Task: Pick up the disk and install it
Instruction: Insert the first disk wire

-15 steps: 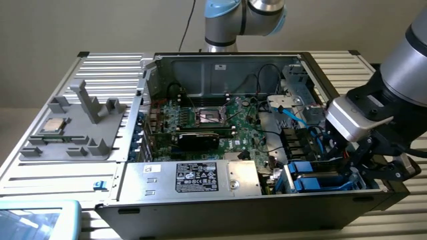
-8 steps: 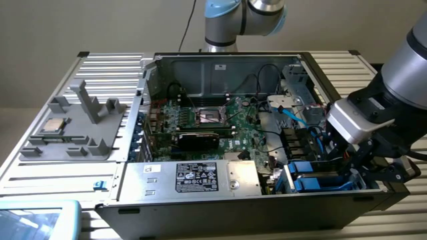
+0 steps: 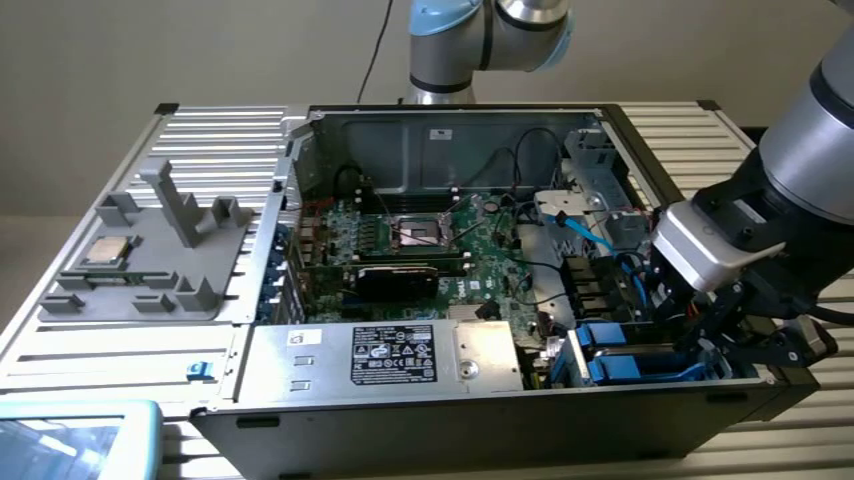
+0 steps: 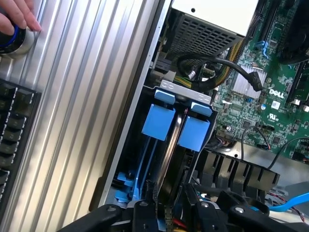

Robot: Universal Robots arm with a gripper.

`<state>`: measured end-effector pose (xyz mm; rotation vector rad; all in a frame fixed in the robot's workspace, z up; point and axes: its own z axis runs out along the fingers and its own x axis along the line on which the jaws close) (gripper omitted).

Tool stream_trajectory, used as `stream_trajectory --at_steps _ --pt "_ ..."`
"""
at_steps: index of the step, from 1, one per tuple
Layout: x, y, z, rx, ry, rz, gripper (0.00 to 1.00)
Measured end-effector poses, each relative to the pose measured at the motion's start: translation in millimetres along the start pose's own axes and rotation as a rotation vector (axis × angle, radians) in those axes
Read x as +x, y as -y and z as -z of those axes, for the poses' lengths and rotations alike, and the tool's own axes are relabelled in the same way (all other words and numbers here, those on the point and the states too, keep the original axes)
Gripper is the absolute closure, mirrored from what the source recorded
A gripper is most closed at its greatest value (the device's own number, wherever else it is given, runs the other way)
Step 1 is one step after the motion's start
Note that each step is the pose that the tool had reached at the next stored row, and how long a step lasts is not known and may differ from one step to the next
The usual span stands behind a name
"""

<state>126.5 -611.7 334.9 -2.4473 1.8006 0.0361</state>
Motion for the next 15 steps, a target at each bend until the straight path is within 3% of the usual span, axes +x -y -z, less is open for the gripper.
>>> stream_trajectory --at_steps 3,6,11,15 --pt "0.0 0.0 -0.2 0.0 0.0001 0.0 0.68" --pt "0.0 0.0 -0.3 0.0002 0.0008 0.0 0.81" --pt "0.1 0.0 0.0 0.001 0.0032 0.0 0.83" --pt "-2.3 1.3 12.6 0.0008 0.0033 0.002 0.83"
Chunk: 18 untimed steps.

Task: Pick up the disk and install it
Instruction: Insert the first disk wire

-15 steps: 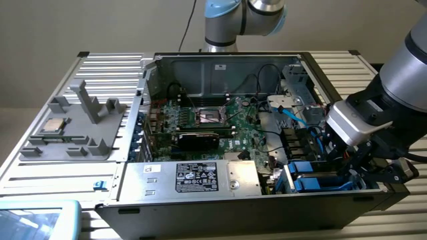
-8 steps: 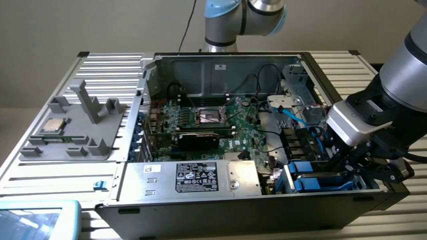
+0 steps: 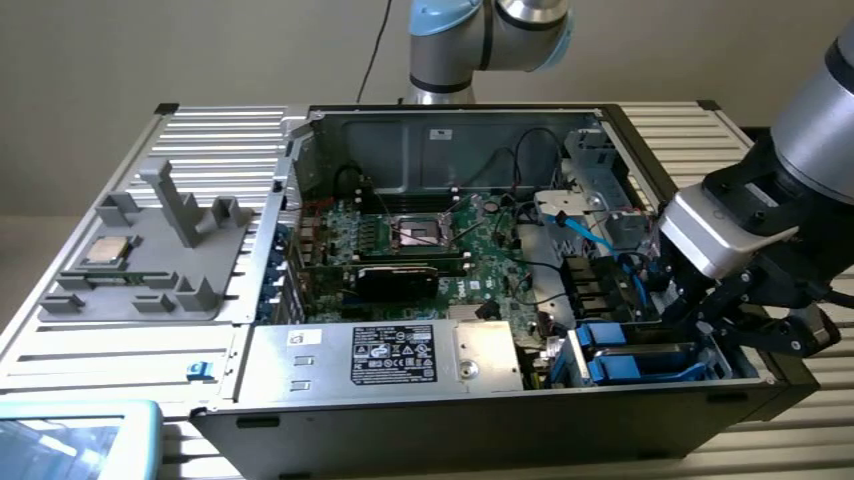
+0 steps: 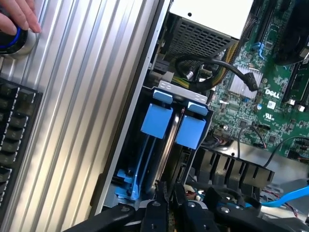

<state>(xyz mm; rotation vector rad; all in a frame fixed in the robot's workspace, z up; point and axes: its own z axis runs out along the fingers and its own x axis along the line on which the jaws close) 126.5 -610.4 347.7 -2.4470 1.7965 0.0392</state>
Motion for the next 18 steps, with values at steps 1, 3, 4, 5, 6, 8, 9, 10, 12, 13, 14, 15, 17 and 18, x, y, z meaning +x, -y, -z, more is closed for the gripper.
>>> stream_trajectory --at_steps 1,3,4,5,6,8,9,10,12,13,14,15,17,18 --pt "-1.4 0.6 3.8 -0.0002 -0.0004 0.001 0.83" --pt "-6.0 2.3 8.7 -0.0016 -0.0045 0.001 0.83" --pt "-8.9 3.3 9.6 -0.0035 -0.0104 0.001 0.83" --pt "-11.6 4.1 9.5 -0.0057 -0.0176 0.002 0.83" --pt "-13.9 4.8 9.2 -0.0089 -0.0277 0.002 0.83" --pt "-18.6 6.3 8.8 -0.0171 -0.0537 0.003 0.83" --pt "-20.9 7.0 8.5 -0.021 -0.0659 0.004 0.83" --pt "-23.3 7.7 8.3 -0.0247 -0.0777 0.004 0.83" --pt "-28.5 9.3 7.7 -0.0309 -0.0971 0.005 0.83" --pt "-30.8 10.0 7.5 -0.0328 -0.1033 0.005 0.83" --pt "-33.1 10.7 7.2 -0.0347 -0.1093 0.006 0.83" --pt "-35.3 11.3 6.9 -0.0364 -0.1143 0.006 0.83" --pt "-39.2 12.2 6.6 -0.041 -0.1254 0.006 0.83" --pt "-40.3 12.3 6.3 -0.0435 -0.1293 0.007 0.83"
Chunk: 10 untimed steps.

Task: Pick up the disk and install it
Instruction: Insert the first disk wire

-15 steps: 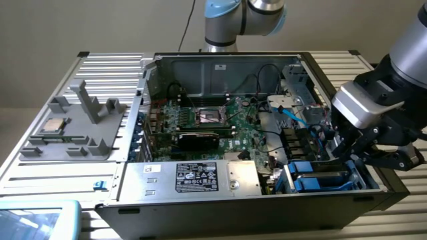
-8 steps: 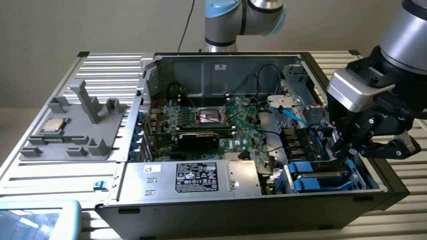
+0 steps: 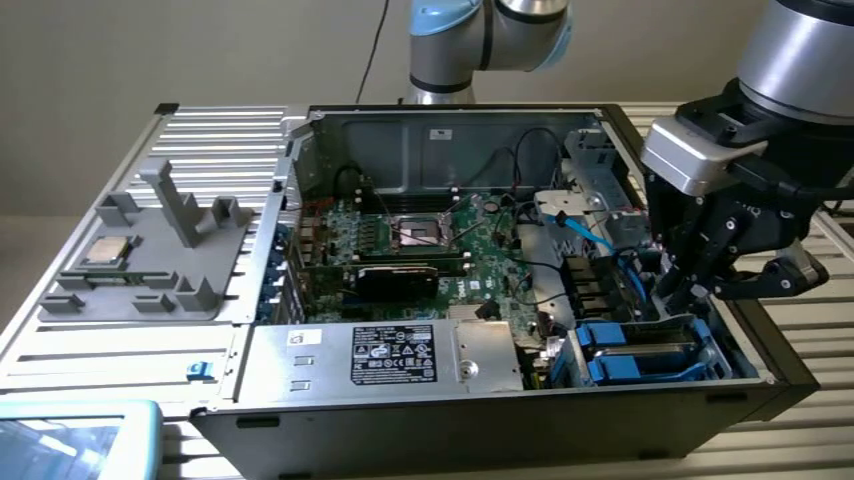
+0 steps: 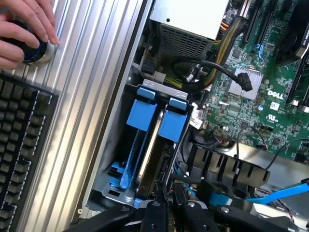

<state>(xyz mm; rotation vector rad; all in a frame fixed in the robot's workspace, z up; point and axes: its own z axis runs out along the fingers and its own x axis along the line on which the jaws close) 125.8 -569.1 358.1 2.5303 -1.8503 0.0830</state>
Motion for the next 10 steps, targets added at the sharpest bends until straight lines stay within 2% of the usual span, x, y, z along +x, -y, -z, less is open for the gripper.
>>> stream_trajectory --at_steps 2,5,10 --pt "-1.3 -0.4 -0.3 -0.0038 -0.0066 0.0 0.83" --pt "-2.3 -1.5 -1.3 -0.0086 -0.0124 -0.002 0.83" --pt "-2.7 -1.9 -1.4 -0.0096 -0.014 -0.008 0.83"
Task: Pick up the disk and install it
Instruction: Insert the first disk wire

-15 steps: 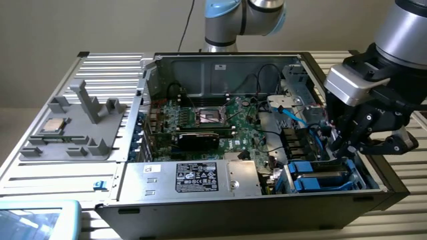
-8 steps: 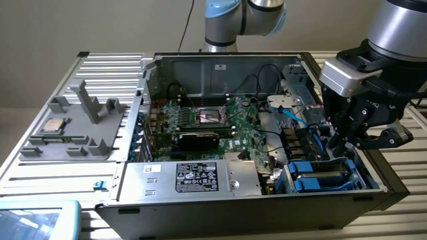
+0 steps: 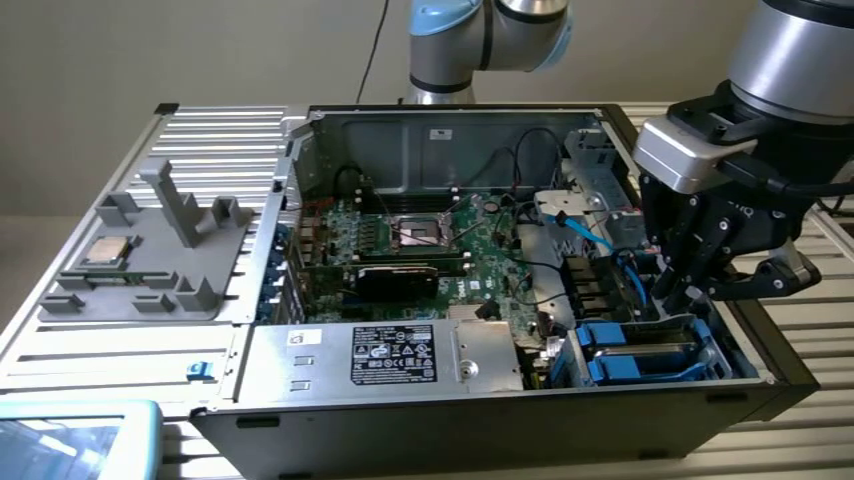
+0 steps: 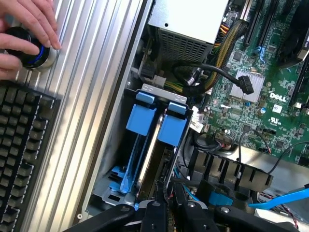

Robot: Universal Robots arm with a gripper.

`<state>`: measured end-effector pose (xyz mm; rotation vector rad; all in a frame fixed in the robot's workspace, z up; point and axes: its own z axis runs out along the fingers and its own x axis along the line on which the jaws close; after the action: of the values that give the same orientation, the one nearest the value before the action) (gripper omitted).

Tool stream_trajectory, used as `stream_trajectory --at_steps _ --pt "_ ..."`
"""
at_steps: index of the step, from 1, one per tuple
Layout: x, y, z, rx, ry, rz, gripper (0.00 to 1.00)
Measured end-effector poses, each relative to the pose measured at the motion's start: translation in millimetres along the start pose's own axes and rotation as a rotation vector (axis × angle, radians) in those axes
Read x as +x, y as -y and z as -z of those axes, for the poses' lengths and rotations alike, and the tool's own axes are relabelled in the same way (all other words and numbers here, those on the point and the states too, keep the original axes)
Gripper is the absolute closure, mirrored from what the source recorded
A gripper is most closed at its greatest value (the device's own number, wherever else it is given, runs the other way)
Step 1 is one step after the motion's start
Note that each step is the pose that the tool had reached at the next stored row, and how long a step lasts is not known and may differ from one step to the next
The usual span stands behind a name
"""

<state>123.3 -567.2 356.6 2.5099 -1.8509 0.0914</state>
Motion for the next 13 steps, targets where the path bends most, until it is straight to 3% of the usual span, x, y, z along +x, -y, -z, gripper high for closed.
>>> stream_trajectory --at_steps 12,13 --pt "0.0 0.0 -0.1 0.0001 0.0001 0.0 0.83" --pt "-0.5 0.1 -0.1 -0.0007 -0.002 0.0 0.83"
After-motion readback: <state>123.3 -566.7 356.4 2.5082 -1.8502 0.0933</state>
